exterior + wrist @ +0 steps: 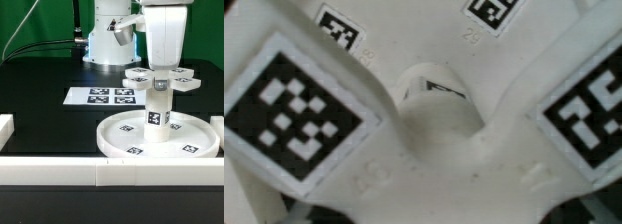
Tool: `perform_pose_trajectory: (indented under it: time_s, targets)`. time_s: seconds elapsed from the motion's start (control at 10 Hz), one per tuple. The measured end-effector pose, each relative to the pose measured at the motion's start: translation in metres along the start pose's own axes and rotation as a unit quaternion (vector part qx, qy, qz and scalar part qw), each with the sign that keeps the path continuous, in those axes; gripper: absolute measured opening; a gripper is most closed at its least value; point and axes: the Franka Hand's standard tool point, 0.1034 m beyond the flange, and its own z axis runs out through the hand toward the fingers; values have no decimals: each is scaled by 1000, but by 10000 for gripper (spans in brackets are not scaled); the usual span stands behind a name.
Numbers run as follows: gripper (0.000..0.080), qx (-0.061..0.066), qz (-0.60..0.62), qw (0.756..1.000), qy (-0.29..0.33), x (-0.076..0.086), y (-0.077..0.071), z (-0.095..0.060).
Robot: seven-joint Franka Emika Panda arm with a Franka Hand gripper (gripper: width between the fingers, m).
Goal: Assemble round table
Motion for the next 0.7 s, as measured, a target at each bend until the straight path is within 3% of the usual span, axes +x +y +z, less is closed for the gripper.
perform_pose_trajectory:
  time_s: [0.3, 0.5, 0.7]
  targets:
    - [449, 3, 174, 985, 5, -6, 1, 0]
    - [449, 5, 277, 961, 8, -6, 1, 1]
    - [450, 10, 388, 921, 13, -5, 0, 1]
